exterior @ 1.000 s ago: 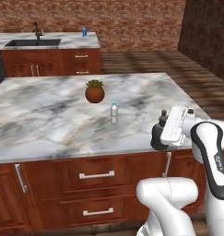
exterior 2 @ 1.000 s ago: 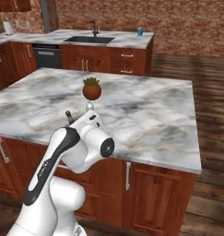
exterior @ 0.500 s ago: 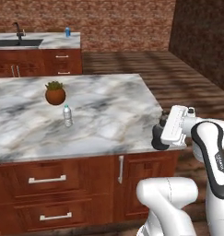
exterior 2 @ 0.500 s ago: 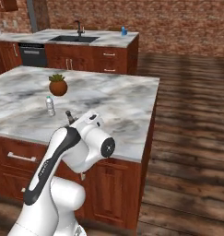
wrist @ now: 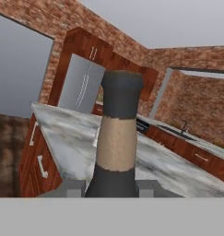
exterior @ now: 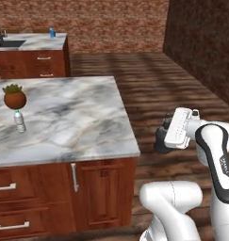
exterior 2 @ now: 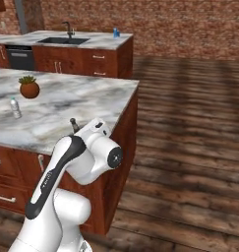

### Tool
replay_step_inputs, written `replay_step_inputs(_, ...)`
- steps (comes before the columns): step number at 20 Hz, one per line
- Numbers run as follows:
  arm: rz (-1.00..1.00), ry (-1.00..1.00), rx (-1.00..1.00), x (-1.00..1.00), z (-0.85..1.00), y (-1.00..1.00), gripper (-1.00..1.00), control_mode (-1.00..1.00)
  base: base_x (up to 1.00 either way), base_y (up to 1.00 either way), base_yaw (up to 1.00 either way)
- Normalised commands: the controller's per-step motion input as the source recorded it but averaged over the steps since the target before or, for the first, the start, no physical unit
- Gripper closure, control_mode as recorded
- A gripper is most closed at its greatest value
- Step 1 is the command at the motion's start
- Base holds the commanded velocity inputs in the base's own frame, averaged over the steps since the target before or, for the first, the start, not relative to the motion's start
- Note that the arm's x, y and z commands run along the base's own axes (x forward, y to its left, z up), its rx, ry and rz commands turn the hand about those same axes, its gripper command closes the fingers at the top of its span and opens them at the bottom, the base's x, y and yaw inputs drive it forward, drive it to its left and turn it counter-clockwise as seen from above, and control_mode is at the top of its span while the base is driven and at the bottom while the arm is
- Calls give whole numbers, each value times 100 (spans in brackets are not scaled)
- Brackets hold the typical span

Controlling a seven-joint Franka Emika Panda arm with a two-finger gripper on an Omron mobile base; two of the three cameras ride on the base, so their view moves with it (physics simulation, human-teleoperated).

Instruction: Move the drinks to the dining counter.

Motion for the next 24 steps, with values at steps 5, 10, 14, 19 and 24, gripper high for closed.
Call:
replay_step_inputs(5,0,0,0,0,0,0,100,100,0,-88,0)
replay_step_inputs(10,0,0,0,0,0,0,100,100,13,-77,0)
replay_step_inputs(14,0,0,0,0,0,0,100,100,31,-61,0)
replay_step_inputs(19,0,0,0,0,0,0,100,100,51,-51,0)
replay_step_inputs(24,0,0,0,0,0,0,100,100,80,-36,0)
